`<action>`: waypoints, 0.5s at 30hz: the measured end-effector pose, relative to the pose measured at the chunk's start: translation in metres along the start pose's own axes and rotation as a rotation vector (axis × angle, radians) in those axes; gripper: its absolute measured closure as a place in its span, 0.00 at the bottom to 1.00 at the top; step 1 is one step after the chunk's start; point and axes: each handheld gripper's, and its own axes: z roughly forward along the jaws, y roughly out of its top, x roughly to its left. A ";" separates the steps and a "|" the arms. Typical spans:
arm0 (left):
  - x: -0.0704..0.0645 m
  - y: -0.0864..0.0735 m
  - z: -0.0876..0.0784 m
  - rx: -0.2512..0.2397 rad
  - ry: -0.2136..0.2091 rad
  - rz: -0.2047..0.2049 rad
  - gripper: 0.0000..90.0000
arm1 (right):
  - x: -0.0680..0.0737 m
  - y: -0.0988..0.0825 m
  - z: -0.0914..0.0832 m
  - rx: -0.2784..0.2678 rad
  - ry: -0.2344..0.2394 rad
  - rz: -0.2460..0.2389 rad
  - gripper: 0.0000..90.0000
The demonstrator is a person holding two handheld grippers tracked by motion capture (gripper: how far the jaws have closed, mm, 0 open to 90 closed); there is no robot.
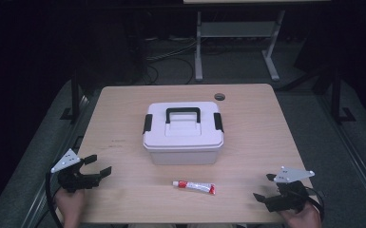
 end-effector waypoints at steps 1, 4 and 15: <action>0.000 0.000 0.000 0.000 -0.001 -0.001 0.16 | 0.000 0.001 0.000 0.000 0.004 -0.002 0.17; -0.001 0.000 0.000 0.003 -0.002 0.004 0.16 | 0.002 0.004 0.001 0.003 0.009 -0.008 0.17; 0.002 -0.002 -0.002 -0.007 -0.004 0.001 0.16 | 0.004 0.020 -0.005 0.016 0.047 -0.054 0.20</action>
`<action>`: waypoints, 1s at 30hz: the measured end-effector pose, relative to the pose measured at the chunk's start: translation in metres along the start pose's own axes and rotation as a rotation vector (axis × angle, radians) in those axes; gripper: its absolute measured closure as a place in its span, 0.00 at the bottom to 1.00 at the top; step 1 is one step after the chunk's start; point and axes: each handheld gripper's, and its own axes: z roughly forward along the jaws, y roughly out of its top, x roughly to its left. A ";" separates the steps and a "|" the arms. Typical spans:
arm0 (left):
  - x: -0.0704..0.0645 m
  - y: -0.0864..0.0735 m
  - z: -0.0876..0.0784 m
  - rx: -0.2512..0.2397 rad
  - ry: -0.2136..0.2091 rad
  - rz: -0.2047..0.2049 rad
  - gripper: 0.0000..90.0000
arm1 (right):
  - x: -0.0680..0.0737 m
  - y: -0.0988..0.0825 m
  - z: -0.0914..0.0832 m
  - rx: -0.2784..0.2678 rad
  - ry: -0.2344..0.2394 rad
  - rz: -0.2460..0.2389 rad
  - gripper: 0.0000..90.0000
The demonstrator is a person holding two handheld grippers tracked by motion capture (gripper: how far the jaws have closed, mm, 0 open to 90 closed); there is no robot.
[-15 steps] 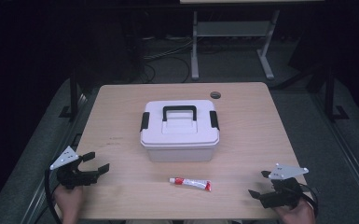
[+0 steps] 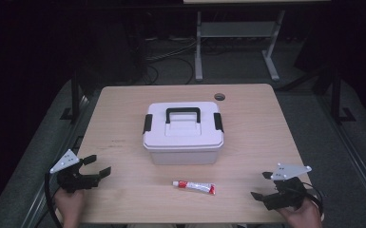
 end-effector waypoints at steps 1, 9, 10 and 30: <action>0.000 0.000 0.000 0.000 0.001 0.000 0.16 | -0.001 0.003 -0.001 0.001 0.004 -0.005 0.20; 0.000 0.000 0.000 -0.002 0.004 -0.002 0.16 | -0.009 0.034 -0.012 0.024 0.031 -0.031 0.20; 0.000 0.000 0.000 -0.001 0.003 -0.001 0.16 | -0.010 0.039 -0.013 0.028 0.038 -0.038 0.20; 0.003 0.000 -0.002 -0.020 0.001 -0.007 0.16 | -0.020 0.136 -0.019 0.129 0.130 -0.209 0.20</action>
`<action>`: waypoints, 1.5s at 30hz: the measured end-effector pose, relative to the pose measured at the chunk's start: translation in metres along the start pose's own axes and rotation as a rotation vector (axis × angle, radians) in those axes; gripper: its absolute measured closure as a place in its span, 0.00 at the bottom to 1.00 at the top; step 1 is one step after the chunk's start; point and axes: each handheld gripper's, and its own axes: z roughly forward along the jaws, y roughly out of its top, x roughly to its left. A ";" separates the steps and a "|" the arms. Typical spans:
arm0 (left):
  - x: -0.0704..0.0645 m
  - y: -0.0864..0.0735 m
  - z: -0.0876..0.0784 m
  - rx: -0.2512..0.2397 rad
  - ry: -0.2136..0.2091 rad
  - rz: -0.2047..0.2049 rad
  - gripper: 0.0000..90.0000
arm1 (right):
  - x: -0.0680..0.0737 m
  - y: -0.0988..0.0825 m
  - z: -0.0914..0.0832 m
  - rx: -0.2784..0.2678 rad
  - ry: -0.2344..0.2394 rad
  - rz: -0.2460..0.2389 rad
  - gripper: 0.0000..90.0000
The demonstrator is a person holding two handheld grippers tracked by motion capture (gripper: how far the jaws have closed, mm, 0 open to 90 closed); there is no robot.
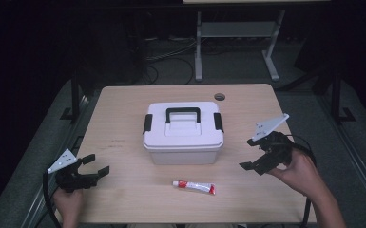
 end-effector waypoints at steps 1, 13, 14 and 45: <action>0.000 0.000 0.000 -0.001 0.000 -0.002 0.16 | -0.001 0.004 0.000 0.000 0.005 -0.007 0.20; 0.002 0.000 -0.001 -0.006 0.001 -0.004 0.16 | -0.017 0.047 0.003 0.047 0.035 -0.079 0.20; 0.003 0.000 -0.001 -0.006 0.001 -0.005 0.16 | -0.018 0.050 0.003 0.052 0.039 -0.083 0.20; 0.007 -0.001 -0.002 -0.019 -0.012 -0.022 0.16 | -0.056 0.136 0.022 0.072 0.133 -0.180 0.22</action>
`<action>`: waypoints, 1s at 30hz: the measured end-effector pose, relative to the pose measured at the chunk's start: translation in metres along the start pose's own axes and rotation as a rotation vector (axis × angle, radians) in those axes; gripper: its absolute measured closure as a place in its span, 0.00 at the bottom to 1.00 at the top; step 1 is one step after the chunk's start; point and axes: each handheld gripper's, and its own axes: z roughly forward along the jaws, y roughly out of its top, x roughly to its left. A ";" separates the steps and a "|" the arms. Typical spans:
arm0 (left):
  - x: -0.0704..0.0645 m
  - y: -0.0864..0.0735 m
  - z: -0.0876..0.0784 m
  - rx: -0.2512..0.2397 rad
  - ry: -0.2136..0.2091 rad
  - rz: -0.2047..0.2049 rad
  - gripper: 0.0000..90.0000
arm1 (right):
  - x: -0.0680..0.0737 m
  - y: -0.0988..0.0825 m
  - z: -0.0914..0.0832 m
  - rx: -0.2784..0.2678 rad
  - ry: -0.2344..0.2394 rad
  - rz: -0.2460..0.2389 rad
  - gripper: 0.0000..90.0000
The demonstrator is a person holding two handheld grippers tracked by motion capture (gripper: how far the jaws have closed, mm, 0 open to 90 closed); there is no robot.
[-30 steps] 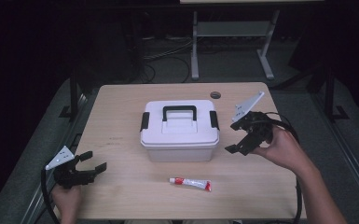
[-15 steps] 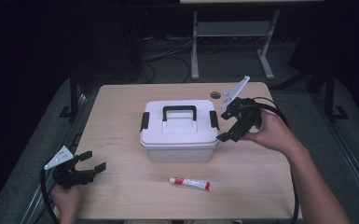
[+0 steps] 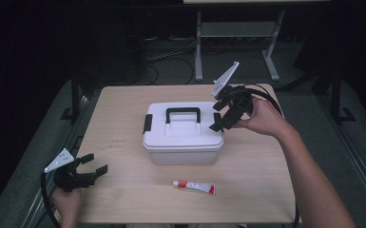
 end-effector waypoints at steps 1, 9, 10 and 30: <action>0.000 0.000 0.000 -0.001 -0.001 -0.005 0.16 | -0.002 0.003 0.001 -0.003 0.006 0.002 0.22; 0.000 0.000 0.000 -0.004 -0.003 -0.009 0.16 | -0.016 0.023 0.010 0.006 0.038 -0.012 0.24; 0.001 0.000 0.000 -0.002 -0.004 -0.007 0.16 | -0.018 0.025 0.012 0.004 0.042 -0.013 0.24; 0.001 0.000 0.000 0.002 -0.011 -0.004 0.16 | -0.043 0.050 0.042 -0.010 0.116 -0.033 0.39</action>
